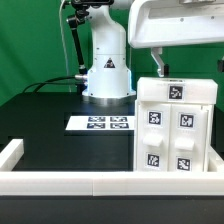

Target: Assemble cabinet

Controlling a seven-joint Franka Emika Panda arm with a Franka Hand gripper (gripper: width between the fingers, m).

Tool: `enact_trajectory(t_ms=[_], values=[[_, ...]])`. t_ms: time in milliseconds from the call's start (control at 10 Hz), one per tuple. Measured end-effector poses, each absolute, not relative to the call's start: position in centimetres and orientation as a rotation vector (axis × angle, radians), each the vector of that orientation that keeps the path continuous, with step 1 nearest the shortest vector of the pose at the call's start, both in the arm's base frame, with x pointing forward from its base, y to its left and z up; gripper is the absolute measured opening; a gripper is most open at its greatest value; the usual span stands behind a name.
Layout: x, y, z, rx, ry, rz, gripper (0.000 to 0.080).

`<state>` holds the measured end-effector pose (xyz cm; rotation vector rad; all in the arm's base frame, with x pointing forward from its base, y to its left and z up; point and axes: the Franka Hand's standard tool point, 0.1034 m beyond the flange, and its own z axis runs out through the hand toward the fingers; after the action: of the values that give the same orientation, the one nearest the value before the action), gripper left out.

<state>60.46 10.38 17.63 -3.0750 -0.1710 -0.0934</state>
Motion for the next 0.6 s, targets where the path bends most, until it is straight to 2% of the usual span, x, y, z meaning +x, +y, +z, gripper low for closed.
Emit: enact_trajectory(t_ms=[600], values=[[60.51, 9.9, 17.51, -2.977, -0.863, -0.11, 0.0797]])
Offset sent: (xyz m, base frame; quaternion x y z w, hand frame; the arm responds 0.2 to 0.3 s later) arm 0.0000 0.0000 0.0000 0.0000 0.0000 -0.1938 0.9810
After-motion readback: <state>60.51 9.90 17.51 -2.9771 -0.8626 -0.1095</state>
